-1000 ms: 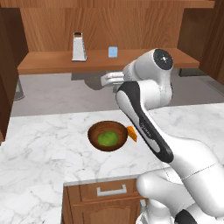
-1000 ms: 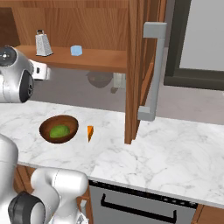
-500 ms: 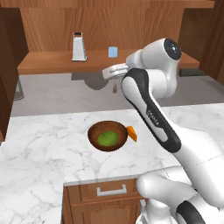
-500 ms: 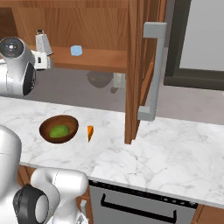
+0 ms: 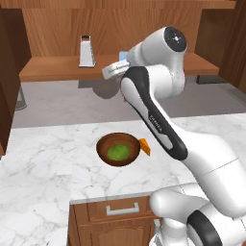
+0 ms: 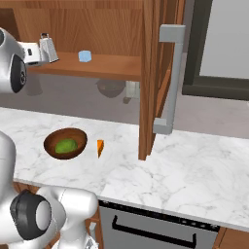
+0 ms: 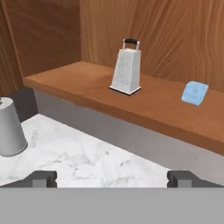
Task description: Pick the cheese from the fridge and the cheese grater from the cabinet and place them next to the salad bowl.
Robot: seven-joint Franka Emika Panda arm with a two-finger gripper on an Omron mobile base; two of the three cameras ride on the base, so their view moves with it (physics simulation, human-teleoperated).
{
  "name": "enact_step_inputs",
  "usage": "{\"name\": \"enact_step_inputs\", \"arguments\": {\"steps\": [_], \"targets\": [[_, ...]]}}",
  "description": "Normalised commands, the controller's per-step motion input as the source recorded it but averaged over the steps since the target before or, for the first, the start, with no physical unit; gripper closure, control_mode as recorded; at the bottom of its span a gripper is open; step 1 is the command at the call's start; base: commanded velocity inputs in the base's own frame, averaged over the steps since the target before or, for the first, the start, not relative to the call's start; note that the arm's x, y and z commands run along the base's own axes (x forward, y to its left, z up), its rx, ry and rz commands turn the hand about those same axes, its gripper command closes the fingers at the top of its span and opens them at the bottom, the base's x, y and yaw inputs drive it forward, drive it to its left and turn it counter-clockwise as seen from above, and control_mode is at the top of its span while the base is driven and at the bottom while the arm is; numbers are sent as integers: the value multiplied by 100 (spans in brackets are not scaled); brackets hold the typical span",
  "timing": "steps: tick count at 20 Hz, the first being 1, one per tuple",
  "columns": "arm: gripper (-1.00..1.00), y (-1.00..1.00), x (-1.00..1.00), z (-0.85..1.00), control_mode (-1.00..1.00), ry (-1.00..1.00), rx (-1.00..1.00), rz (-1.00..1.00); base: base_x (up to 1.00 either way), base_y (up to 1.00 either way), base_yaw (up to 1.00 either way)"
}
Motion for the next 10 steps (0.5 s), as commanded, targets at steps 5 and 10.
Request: {"name": "enact_step_inputs", "arguments": {"steps": [5, 10], "targets": [[-100, 24, 7, 22, -100, -14, -9, -3, 0, 0, 0], [-100, 20, 4, 11, -100, -1, -3, -12, 0, 0, 0]]}}
